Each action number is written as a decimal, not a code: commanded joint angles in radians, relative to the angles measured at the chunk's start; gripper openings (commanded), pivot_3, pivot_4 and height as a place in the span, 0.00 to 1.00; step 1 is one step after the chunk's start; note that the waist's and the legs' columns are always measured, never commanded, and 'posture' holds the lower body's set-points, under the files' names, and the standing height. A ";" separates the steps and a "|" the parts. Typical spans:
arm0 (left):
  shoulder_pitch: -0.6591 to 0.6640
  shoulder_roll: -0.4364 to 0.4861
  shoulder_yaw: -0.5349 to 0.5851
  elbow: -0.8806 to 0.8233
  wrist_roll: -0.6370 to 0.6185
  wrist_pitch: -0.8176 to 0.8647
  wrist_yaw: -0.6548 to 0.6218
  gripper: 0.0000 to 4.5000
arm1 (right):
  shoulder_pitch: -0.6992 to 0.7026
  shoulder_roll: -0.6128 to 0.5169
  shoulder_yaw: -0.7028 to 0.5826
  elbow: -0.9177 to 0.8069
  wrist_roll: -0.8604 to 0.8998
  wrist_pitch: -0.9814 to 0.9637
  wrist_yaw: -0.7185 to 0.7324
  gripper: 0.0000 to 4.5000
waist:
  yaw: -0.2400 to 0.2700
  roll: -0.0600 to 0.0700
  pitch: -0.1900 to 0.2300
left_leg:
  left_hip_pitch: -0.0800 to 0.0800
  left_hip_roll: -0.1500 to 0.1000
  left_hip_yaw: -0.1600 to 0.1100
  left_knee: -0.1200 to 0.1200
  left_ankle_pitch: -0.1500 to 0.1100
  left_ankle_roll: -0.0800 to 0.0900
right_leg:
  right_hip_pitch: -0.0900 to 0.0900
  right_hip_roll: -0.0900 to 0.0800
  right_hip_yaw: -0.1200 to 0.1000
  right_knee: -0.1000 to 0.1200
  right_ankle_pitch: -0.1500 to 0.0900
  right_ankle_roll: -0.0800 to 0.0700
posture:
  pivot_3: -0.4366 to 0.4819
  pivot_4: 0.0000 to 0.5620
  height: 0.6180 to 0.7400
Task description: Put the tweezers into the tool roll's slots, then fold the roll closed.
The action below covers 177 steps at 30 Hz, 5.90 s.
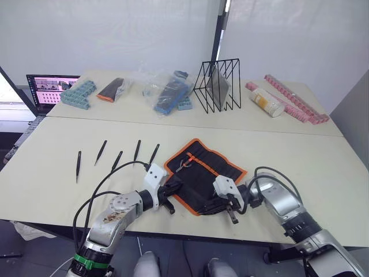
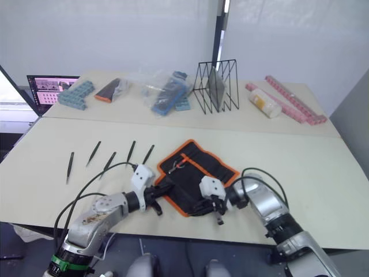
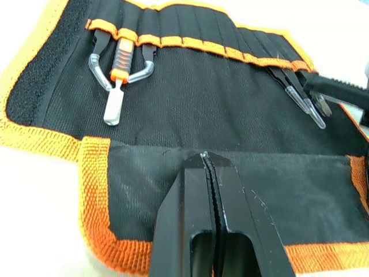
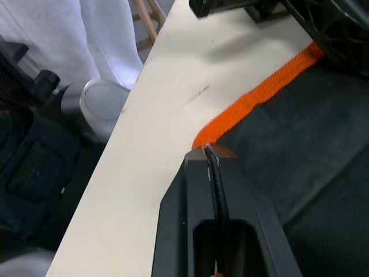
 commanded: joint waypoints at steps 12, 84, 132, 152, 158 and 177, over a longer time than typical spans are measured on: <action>-0.086 0.058 0.080 -0.039 -0.079 -0.060 -0.103 0.01 | 0.001 -0.059 -0.192 -0.231 0.143 0.280 -0.113 0.00 | -0.010 0.000 0.000 | -0.001 -0.001 -0.001 -0.004 0.000 0.000 | -0.002 0.000 0.000 -0.002 0.000 0.000 | 0.48 0.27 0.78; -0.024 0.090 -0.023 0.295 0.171 -0.379 -0.199 0.01 | 0.265 0.038 -0.027 -0.092 -0.093 -0.179 -0.213 0.00 | -0.002 0.004 -0.017 | 0.002 -0.002 -0.001 -0.012 0.002 -0.003 | 0.003 0.000 0.000 -0.012 -0.001 0.000 | 0.48 0.27 0.78; 0.488 0.221 0.983 0.245 -0.164 -0.502 -0.131 1.00 | -0.057 -0.056 -0.622 0.480 0.142 -0.149 -0.360 0.99 | -0.038 0.007 -0.015 | 0.001 -0.001 0.002 -0.015 0.000 -0.001 | -0.001 -0.001 0.001 -0.014 -0.001 -0.001 | 0.48 0.27 0.78; 0.536 0.221 1.001 0.283 -0.181 -0.515 -0.106 1.00 | -0.096 -0.019 -0.618 0.296 0.183 -0.040 -0.400 0.99 | -0.053 0.007 -0.015 | 0.001 -0.001 0.002 -0.015 0.000 -0.001 | -0.002 -0.002 0.001 -0.013 -0.001 -0.001 | 0.48 0.27 0.78; 0.555 0.201 0.989 0.172 -0.187 -0.462 -0.038 1.00 | -0.259 0.011 -0.502 0.222 0.203 0.089 -0.261 0.99 | -0.055 0.007 -0.015 | 0.001 -0.001 0.003 -0.016 0.000 -0.001 | -0.003 -0.001 0.001 -0.012 -0.001 -0.002 | 0.48 0.27 0.78; 0.804 -0.107 0.973 -0.293 -0.173 -0.278 0.307 1.00 | -0.579 0.231 -0.185 0.084 0.114 0.185 -0.084 0.99 | -0.045 0.004 -0.015 | -0.007 0.000 0.005 -0.014 -0.001 -0.003 | -0.016 -0.002 0.001 -0.006 -0.002 -0.004 | 0.48 0.27 0.78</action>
